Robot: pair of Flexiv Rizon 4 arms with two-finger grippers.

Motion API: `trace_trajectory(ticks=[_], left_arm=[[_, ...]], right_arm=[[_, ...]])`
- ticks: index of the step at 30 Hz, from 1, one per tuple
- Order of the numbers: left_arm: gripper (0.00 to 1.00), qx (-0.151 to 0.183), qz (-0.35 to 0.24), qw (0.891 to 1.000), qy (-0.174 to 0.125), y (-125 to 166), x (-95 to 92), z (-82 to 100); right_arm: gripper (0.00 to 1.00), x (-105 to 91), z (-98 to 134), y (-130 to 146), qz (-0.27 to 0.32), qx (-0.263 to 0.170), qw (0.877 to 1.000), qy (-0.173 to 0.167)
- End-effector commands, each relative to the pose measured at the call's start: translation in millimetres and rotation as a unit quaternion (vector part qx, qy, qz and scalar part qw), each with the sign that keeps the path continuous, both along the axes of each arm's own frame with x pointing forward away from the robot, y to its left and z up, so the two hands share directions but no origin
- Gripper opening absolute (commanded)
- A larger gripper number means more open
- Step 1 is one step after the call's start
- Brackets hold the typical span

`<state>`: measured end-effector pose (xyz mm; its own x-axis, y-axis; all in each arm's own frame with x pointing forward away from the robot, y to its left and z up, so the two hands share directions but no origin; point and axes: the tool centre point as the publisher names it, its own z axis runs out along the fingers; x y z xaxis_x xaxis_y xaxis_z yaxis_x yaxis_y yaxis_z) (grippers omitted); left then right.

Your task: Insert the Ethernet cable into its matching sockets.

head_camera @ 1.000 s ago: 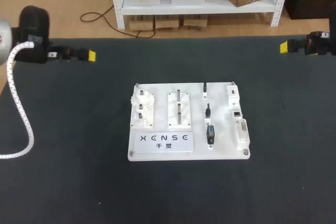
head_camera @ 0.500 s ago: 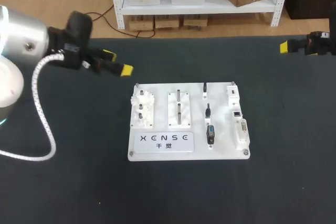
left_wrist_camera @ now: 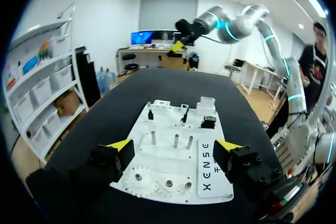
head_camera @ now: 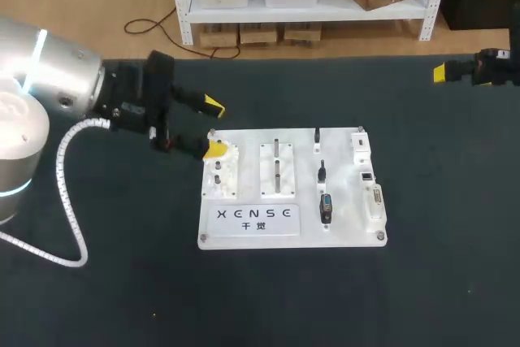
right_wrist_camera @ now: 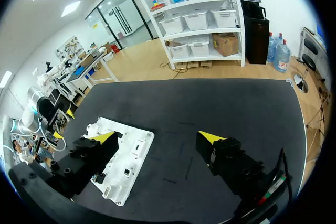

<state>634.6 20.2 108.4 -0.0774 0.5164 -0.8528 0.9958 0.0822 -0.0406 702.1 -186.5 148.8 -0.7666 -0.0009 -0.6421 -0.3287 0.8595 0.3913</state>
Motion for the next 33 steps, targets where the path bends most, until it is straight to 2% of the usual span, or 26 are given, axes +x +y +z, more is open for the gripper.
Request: trace_trajectory(ticks=[1, 12, 18, 33], left_arm=[[1.0, -0.031, -0.068, 0.997, -0.035, -6, 1.4, -9.1], [1.0, -0.017, -0.052, 0.998, -0.026, -13, -17.9, -24.3], [1.0, -0.02, -0.042, 0.999, -0.02, -13, -25.4, -29.9], [1.0, -0.02, -0.034, 0.999, -0.022, -14, -27.2, -30.2]], right_arm=[[1.0, -0.7, 1, 0, -0.001, -0.001, 1.0, 0.0], [1.0, -0.7, 1, 0, -0.001, -0.001, 1.0, 0.0], [1.0, -0.7, 1, 0, -0.001, -0.001, 1.0, 0.0], [1.0, -0.7, 1, 0, -0.001, -0.001, 1.0, 0.0]])
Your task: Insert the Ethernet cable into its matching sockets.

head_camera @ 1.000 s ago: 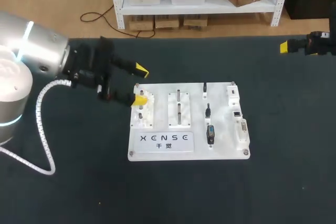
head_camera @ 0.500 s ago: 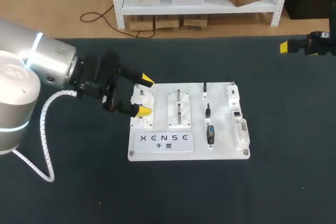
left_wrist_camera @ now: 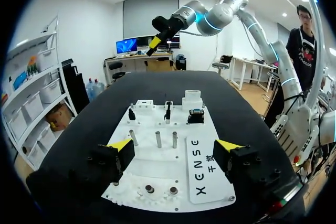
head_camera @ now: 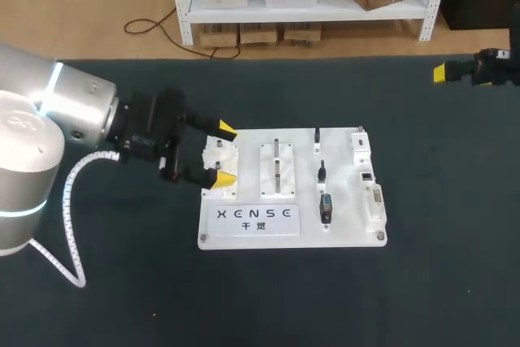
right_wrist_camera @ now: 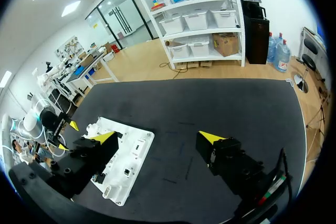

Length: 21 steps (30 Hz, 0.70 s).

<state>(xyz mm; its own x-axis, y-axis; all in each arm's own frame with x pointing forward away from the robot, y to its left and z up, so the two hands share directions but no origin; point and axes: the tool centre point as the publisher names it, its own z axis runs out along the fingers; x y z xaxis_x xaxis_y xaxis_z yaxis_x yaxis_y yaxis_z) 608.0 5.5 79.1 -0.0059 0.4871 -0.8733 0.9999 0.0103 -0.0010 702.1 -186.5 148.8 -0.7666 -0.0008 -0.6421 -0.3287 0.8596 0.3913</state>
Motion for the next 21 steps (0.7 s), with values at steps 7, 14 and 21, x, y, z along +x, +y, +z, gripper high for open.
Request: trace_trajectory(ticks=[7, 14, 21], left_arm=[[1.0, -0.001, 0.001, 1.0, -0.001, 0, -0.7, -0.9], [1.0, -0.001, 0.001, 1.0, -0.001, 0, -0.7, -0.9], [1.0, -0.001, 0.001, 1.0, -0.001, 0, -0.7, -0.9]], right_arm=[[1.0, 2.9, 2, 32, 0.012, -0.03, 0.999, 0.019], [1.0, -2.9, -2, 101, 0.025, -0.083, 0.994, 0.064], [1.0, -20.7, -17, 144, 0.008, -0.137, 0.983, 0.125]])
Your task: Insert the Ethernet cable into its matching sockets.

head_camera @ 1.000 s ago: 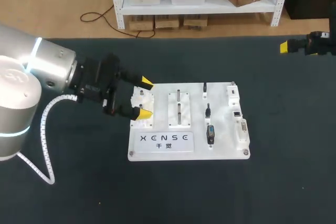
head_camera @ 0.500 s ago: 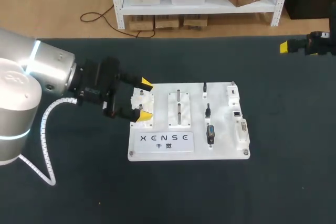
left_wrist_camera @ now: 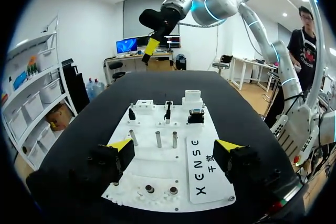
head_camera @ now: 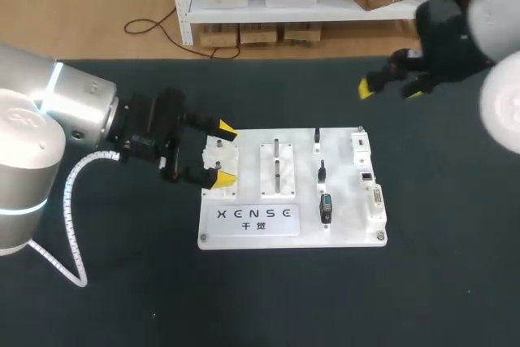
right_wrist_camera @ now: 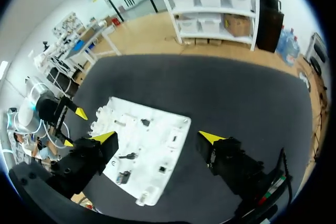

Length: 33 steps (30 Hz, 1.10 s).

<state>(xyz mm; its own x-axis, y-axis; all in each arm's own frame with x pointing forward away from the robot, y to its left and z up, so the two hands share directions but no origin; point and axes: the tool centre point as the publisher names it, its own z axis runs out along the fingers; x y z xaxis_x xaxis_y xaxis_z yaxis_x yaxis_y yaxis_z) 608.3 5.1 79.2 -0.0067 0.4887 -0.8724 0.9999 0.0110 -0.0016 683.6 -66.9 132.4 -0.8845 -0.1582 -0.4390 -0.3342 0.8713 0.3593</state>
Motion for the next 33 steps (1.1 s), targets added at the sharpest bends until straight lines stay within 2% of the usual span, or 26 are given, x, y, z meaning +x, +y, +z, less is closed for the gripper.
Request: trace_trajectory(ticks=[1, 7, 9, 14, 23, 33], left_arm=[[1.0, -0.002, 0.001, 1.0, -0.002, 1, -1.0, -1.0], [1.0, -0.002, 0.001, 1.0, -0.002, 1, -1.0, -1.0], [1.0, -0.002, 0.001, 1.0, -0.002, 1, -1.0, -1.0], [1.0, -0.002, 0.001, 1.0, -0.002, 1, -1.0, -1.0], [1.0, -0.002, 0.001, 1.0, -0.002, 1, -1.0, -1.0], [1.0, -0.002, 0.001, 1.0, -0.002, 1, -1.0, -1.0]], right_arm=[[1.0, -5.7, -4, 30, -0.037, -0.093, 0.995, 0.005], [1.0, -18.7, -27, 54, -0.037, -0.121, 0.991, 0.04], [1.0, -23.2, -34, 61, -0.032, -0.141, 0.988, 0.049], [1.0, -35.4, -58, 76, -0.032, -0.158, 0.983, 0.084], [1.0, -48.8, -86, 82, -0.054, -0.175, 0.976, 0.121], [1.0, -59.7, -103, 88, -0.058, -0.187, 0.969, 0.149]])
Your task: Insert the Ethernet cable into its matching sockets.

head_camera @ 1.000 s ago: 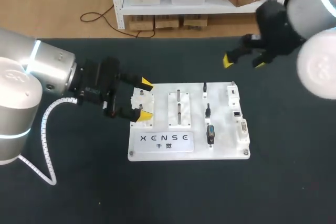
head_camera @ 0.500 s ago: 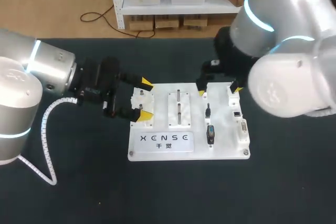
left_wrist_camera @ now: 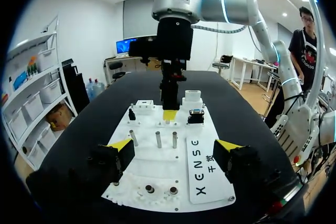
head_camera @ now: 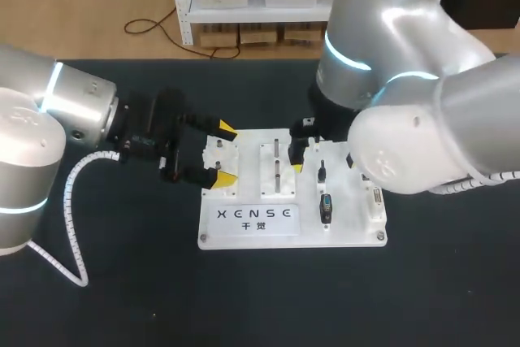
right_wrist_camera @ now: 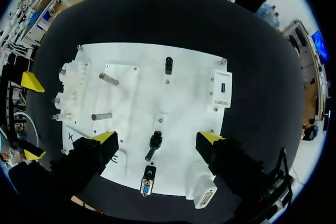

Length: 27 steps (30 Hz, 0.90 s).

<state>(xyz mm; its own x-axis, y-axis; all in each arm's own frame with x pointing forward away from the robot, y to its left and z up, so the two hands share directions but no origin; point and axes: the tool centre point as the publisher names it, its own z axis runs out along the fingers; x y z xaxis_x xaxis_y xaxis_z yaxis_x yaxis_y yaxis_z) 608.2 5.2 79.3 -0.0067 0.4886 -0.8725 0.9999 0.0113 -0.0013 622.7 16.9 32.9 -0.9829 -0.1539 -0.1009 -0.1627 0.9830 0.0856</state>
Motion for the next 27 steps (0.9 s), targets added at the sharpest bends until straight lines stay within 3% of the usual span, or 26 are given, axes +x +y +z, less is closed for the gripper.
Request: trace_trajectory(ticks=[1, 7, 8, 10, 16, 20, 22, 24, 27], left_arm=[[1.0, -0.002, 0.001, 1.0, -0.002, 0.5, -0.9, -1.1], [1.0, -0.002, 0.001, 1.0, -0.002, 0.5, -0.9, -1.1], [1.0, -0.002, 0.001, 1.0, -0.002, 0.5, -0.9, -1.1], [1.0, -0.002, 0.001, 1.0, -0.002, 0.5, -0.9, -1.1], [1.0, -0.002, 0.001, 1.0, -0.002, 0.5, -0.9, -1.1], [1.0, -0.002, 0.001, 1.0, -0.002, 0.5, -0.9, -1.1], [1.0, -0.002, 0.001, 1.0, -0.002, 0.5, -0.9, -1.1], [1.0, -0.002, 0.001, 1.0, -0.002, 0.5, -0.9, -1.1], [1.0, -0.002, 0.001, 1.0, -0.002, 0.5, -0.9, -1.1]], right_arm=[[1.0, 0.6, -5.5, 3.4, -0.002, -0.007, 1.0, 0.004], [0.97, 0.5, -10.7, 1.0, -0.009, -0.019, 1.0, 0.008], [0.88, 0.7, -11.1, 0.6, -0.009, -0.019, 1.0, 0.007], [0.51, 1.0, -12.5, 0.1, -0.01, -0.019, 1.0, 0.008], [0.38, 2.5, -12.9, 0.9, -0.008, -0.019, 1.0, 0.009], [0.25, 3.2, -12.5, 1.7, -0.004, -0.019, 1.0, 0.01], [0.16, 3.2, -12.6, 1.8, -0.002, -0.018, 1.0, 0.011], [0.0, 3.4, -13.2, 2.6, -0.001, -0.017, 1.0, 0.012], [0.0, 3.4, -13.1, 2.9, 0.001, -0.016, 1.0, 0.014]])
